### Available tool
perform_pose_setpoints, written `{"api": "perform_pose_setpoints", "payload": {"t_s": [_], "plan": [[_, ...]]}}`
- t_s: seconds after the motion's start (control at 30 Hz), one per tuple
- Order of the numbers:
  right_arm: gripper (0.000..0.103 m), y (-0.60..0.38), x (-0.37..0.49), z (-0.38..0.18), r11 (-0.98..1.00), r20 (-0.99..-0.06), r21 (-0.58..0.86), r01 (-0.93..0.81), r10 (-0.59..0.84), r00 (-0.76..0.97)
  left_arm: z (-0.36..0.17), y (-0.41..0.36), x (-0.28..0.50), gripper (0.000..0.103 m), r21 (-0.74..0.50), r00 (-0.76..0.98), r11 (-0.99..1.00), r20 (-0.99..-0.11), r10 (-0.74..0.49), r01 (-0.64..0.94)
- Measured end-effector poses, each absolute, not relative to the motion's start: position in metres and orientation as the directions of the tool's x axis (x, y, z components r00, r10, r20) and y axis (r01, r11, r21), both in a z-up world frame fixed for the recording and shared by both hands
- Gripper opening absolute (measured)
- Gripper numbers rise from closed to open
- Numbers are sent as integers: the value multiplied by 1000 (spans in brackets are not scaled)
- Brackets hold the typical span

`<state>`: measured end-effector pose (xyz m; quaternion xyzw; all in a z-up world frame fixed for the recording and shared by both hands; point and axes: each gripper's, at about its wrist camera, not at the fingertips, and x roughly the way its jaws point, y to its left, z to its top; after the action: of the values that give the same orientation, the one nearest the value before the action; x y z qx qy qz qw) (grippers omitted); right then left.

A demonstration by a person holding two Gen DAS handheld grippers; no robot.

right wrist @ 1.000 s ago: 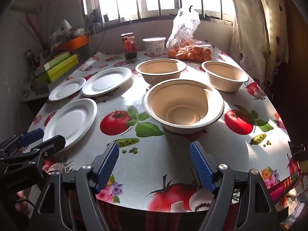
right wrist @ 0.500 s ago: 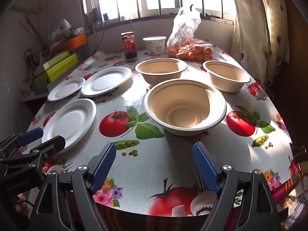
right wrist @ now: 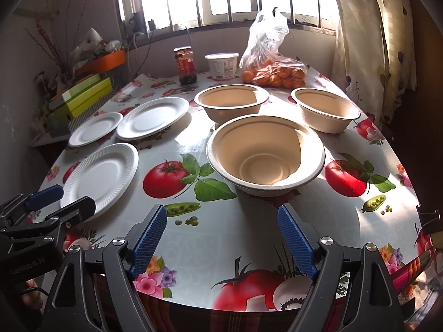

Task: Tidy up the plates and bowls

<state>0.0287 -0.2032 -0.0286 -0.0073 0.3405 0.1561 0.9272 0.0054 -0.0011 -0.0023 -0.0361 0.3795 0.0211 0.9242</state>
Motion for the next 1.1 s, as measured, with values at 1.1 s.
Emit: {"api": "perform_pose_setpoints", "payload": {"t_s": [1.1], "plan": [[84, -202, 28, -28, 951, -633, 92, -297, 286, 720, -3, -1, 5, 80, -50, 706, 996, -708, 14, -70]]}}
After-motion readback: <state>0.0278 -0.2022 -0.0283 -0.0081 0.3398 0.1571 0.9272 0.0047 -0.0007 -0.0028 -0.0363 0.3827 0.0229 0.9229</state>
